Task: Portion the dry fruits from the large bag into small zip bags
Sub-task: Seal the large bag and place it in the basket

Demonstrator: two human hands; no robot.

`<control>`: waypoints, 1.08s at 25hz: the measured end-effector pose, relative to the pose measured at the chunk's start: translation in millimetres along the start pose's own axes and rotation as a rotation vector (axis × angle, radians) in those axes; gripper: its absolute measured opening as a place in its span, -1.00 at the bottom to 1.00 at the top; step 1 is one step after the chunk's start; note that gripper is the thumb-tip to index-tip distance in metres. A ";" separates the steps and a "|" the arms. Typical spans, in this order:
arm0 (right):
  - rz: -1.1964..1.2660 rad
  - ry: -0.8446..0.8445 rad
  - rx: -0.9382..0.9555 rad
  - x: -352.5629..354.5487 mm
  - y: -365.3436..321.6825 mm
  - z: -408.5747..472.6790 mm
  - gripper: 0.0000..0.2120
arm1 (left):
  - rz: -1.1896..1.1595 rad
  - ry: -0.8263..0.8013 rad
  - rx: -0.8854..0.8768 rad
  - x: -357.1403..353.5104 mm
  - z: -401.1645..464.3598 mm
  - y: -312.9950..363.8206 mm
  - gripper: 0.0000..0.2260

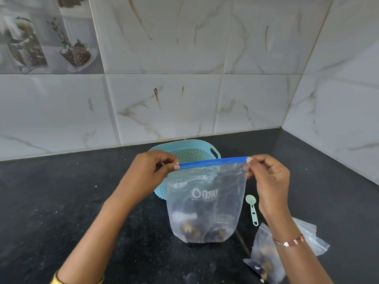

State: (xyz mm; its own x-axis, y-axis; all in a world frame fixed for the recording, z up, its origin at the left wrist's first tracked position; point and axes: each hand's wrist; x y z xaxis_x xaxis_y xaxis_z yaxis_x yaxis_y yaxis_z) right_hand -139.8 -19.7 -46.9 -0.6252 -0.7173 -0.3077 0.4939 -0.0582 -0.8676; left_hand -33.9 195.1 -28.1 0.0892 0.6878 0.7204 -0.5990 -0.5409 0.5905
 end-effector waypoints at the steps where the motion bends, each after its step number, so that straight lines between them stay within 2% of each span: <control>1: 0.003 -0.023 -0.014 1.3 -0.3 0.9 -0.81 | -0.004 0.010 -0.014 -1.4 0.1 0.4 -0.96; 4: -0.056 -0.116 -0.058 3.0 -2.0 2.6 -0.91 | -0.016 0.035 -0.060 -5.7 0.4 0.1 -0.92; 9: -0.207 -0.151 0.004 3.0 0.1 7.8 -0.87 | -0.095 0.057 -0.044 -7.3 -1.9 -1.8 -0.90; 19: -0.143 -0.144 -0.011 5.3 6.9 11.2 -0.88 | -0.093 0.075 -0.017 -12.9 -3.0 -13.9 -0.95; 21: -0.139 -0.148 -0.009 6.9 7.1 12.5 -0.89 | -0.155 0.100 -0.006 -14.8 -2.5 -14.0 -0.87; 23: -0.089 -0.144 -0.054 10.2 7.1 12.5 -0.96 | -0.329 0.108 0.042 -18.3 -3.3 -13.1 -0.83; 24: -0.042 -0.149 -0.092 12.4 7.5 11.3 -0.94 | -0.417 0.090 0.068 -21.1 -5.2 -14.5 -0.82; 27: 0.078 -0.227 -0.197 21.1 13.4 3.2 -0.63 | -0.521 -0.018 0.110 -33.6 -14.0 -23.7 -0.69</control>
State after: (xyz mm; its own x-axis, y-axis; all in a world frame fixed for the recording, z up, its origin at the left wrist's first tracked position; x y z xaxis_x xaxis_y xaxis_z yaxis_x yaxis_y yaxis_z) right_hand -144.5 -37.8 -63.8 -0.4284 -0.8522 -0.3003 0.3940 0.1230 -0.9109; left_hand -33.8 191.6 -71.3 0.3664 0.8710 0.3273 -0.3851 -0.1783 0.9055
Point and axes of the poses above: each hand's wrist, its own z-axis towards the middle knuckle, its own x-axis out of the back of the hand, y = z × x, and after that the axes turned 11 degrees about z, right-handed
